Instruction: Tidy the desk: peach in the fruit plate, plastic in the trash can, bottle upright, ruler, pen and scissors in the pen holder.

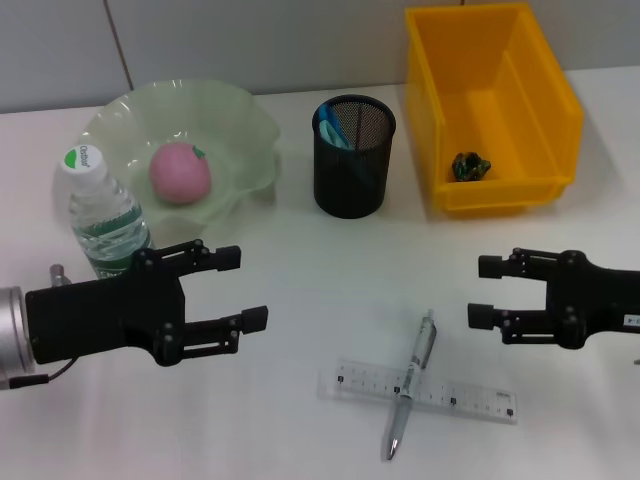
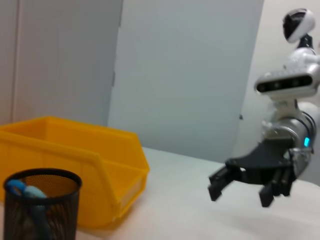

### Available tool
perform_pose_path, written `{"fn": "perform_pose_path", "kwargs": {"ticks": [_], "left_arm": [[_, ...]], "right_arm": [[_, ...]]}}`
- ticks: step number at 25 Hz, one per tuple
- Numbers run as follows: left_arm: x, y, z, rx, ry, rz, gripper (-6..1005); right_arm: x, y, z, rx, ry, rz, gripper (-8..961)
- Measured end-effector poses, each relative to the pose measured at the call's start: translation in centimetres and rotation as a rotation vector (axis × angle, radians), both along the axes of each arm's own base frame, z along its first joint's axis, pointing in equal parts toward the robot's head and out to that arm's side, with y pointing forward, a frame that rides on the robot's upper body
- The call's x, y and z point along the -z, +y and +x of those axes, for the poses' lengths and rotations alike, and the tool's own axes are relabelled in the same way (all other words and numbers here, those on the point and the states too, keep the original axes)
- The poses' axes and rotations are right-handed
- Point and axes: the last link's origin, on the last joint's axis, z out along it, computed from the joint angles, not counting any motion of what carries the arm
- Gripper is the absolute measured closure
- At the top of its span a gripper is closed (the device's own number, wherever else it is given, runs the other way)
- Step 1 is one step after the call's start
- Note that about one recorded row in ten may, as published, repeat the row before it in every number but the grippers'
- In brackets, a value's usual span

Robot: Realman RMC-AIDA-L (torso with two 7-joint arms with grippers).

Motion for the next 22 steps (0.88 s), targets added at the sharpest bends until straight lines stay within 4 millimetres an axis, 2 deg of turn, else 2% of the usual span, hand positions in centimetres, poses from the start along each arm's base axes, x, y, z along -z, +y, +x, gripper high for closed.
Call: {"fn": "perform_pose_path", "kwargs": {"ticks": [3,4,6,9,14,19,22], "left_arm": [[-0.2,0.4,1.0,0.039,0.020,-0.021,220],[-0.3,0.7,2.3,0.079,0.038,-0.048,220],[-0.3,1.0,2.8,0.093,0.048,-0.059,220],[-0.2,2.1,5.1,0.149,0.125,-0.126,220],[0.2,3.3,6.9,0.190,0.215,-0.180,220],[0.3,3.7,7.4,0.206,0.246,-0.193,220],[0.3,3.7,6.9,0.192,0.241,-0.181,220]], "right_arm": [[-0.4,0.1,0.1,0.003,0.003,0.012,155],[-0.6,0.0,0.4,0.012,-0.006,0.015,155],[-0.7,0.0,0.6,0.019,-0.014,0.012,155],[-0.8,0.0,0.6,0.028,-0.017,0.009,155],[-1.0,0.1,0.6,0.031,-0.017,0.009,155],[-0.8,0.2,0.3,0.034,-0.011,-0.009,156],[-0.5,0.3,-0.2,0.022,0.002,-0.029,156]]}}
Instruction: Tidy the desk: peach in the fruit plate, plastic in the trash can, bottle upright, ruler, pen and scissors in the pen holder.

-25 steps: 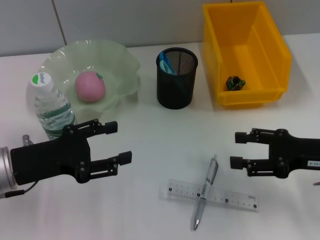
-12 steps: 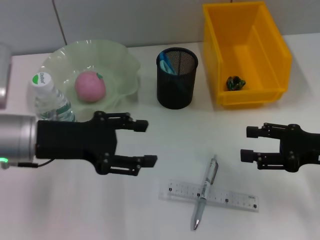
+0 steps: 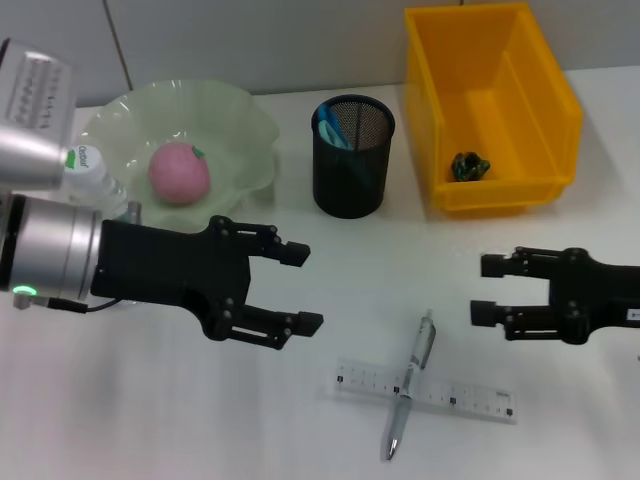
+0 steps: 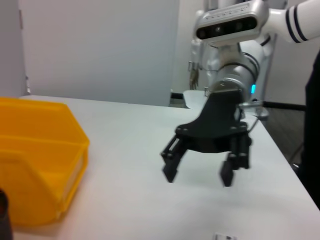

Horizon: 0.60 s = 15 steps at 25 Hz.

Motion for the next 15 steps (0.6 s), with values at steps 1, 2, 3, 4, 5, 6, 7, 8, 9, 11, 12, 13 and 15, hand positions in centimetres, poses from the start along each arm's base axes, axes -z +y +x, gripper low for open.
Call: {"fn": "perform_pose_path", "kwargs": {"ticks": [1,2,3,4,5,6,7,8,9,11,12,13,15], "left_arm": [[-0.1,-0.1,-0.3,-0.009,-0.010,0.011,220],[-0.2,-0.2,-0.7,-0.022,-0.024,0.023,220],[-0.2,-0.2,-0.7,-0.022,-0.024,0.023,220],[-0.5,-1.0,-1.9,-0.046,-0.067,0.057,220],[-0.5,-1.0,-1.9,-0.046,-0.067,0.057,220],[-0.5,-1.0,-1.9,-0.046,-0.067,0.057,220],[-0.7,-2.2,-3.9,-0.081,-0.144,0.109,220],[-0.7,-2.4,-4.4,-0.091,-0.157,0.120,220],[-0.7,-2.6,-4.7,-0.097,-0.165,0.124,220],[-0.6,-3.4,-5.9,-0.116,-0.191,0.140,220],[-0.5,-3.8,-6.4,-0.125,-0.203,0.143,220],[-0.5,-4.1,-6.6,-0.128,-0.209,0.142,220],[-0.2,-4.6,-7.1,-0.137,-0.222,0.138,220]], "right_arm": [[0.2,0.1,-0.4,-0.012,0.008,-0.012,156],[0.5,0.5,-1.8,-0.035,0.015,-0.046,156],[0.5,0.5,-1.8,-0.035,0.015,-0.046,156],[0.5,0.8,-2.5,-0.045,0.006,-0.063,156],[0.6,1.2,-3.3,-0.053,-0.007,-0.083,156],[0.6,1.7,-4.3,-0.056,-0.023,-0.104,156],[0.8,2.6,-6.0,-0.062,-0.064,-0.152,156],[0.8,2.6,-6.0,-0.062,-0.064,-0.152,156],[1.0,3.1,-6.9,-0.064,-0.093,-0.188,156],[1.6,4.0,-8.6,-0.068,-0.167,-0.268,156],[2.0,4.2,-9.2,-0.068,-0.213,-0.311,156],[2.5,4.5,-9.9,-0.067,-0.277,-0.357,156],[3.4,5.0,-11.1,-0.076,-0.403,-0.423,156]]}}
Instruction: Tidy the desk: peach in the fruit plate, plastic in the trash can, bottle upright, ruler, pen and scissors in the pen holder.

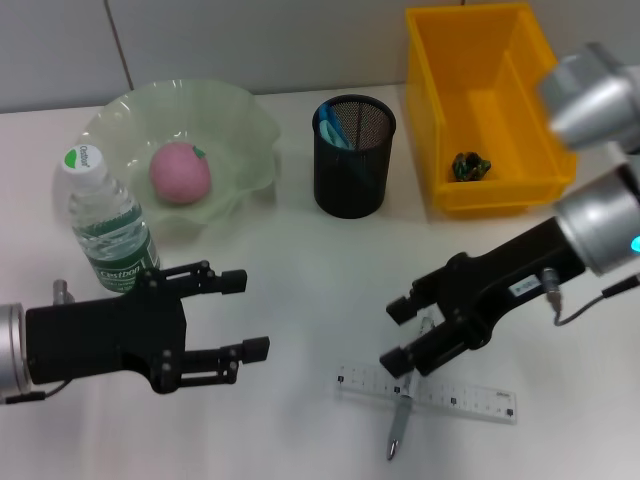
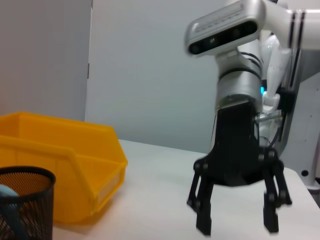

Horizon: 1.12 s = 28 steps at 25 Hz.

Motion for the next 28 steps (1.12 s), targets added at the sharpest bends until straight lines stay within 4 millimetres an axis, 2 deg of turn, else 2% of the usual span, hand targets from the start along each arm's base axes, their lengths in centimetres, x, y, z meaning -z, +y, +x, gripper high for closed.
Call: {"fn": "perform_pose_path", "kwargs": {"ticks": [2,7,16,28], "left_arm": [[0.2,-0.3,-0.4,-0.009,-0.008,0.000,220],[0.5,-0.8,-1.0,-0.036,-0.022,0.006,220],[0.7,-1.2,-1.5,-0.038,-0.020,0.014,220],[0.9,-2.1,-2.4,-0.038,-0.008,0.021,220]], "right_arm": [[0.9,0.4,-1.5,-0.049,-0.132,-0.045,155],[1.7,0.6,-3.3,-0.143,-0.230,-0.056,156],[3.3,1.1,-3.8,-0.220,-0.321,-0.044,159],[6.5,0.4,-4.9,-0.327,-0.393,-0.060,158]]}}
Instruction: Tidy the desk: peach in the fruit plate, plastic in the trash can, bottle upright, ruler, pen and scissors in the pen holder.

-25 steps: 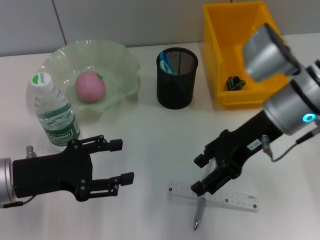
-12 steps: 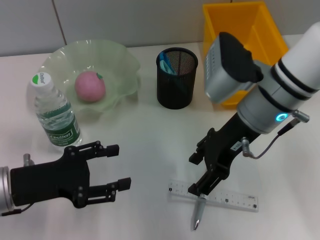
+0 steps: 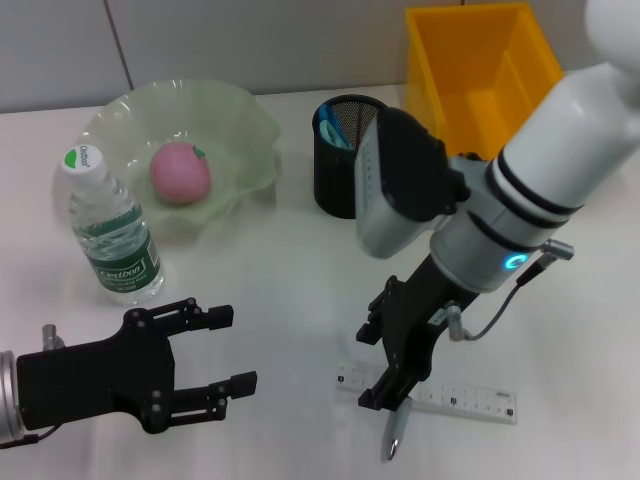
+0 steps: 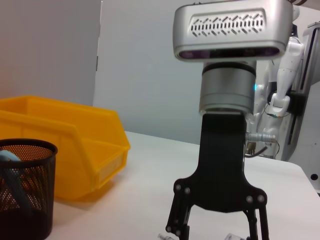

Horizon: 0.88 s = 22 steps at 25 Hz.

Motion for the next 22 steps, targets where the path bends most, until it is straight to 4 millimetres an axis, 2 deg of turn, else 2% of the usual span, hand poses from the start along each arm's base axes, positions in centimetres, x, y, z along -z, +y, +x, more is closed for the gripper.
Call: {"fn": "perform_pose_path", "kwargs": {"ticks": [9,22], "left_arm": [[0.0,-0.1,-0.1,-0.003,0.001,-0.001,220],[0.1,-0.4,-0.3,-0.010,-0.001,-0.005,220]], "right_arm": [[2.0,-0.4,-0.4,-0.056,-0.038,0.020,158],[2.9,-0.7,-0.6,-0.088,-0.055,0.025,159]]}}
